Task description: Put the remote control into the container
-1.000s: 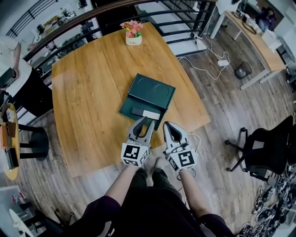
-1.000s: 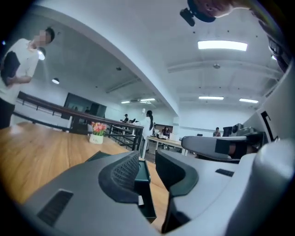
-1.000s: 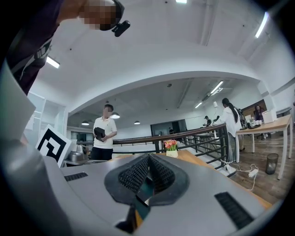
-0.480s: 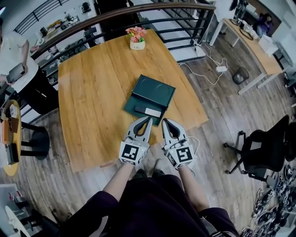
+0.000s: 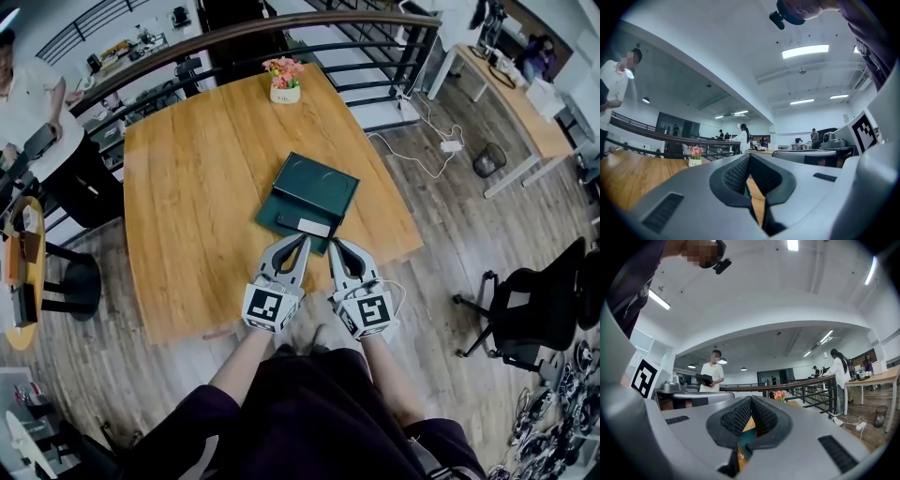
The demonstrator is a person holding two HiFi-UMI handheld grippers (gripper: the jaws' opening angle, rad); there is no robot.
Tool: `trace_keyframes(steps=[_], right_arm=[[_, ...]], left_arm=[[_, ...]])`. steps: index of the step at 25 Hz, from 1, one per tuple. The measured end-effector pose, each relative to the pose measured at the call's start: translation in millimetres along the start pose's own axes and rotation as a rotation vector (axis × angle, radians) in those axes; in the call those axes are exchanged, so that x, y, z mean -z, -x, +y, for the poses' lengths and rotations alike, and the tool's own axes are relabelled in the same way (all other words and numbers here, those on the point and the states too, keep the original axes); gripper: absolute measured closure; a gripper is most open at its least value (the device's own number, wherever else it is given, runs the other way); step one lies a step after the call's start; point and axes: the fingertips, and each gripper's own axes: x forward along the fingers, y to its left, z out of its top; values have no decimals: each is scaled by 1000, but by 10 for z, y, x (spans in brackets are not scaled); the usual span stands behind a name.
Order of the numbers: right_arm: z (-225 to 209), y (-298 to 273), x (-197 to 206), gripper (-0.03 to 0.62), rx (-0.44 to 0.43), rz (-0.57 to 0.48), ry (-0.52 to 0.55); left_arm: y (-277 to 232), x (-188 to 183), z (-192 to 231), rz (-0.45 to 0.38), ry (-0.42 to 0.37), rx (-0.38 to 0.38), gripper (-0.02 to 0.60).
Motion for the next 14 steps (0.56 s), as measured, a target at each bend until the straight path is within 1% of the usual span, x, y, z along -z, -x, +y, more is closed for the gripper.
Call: trace_keyframes(steps=[14], right_arm=[[57, 8, 12, 576, -11, 6, -5]], left_arm=[[79, 15, 27, 5, -5, -18, 569]])
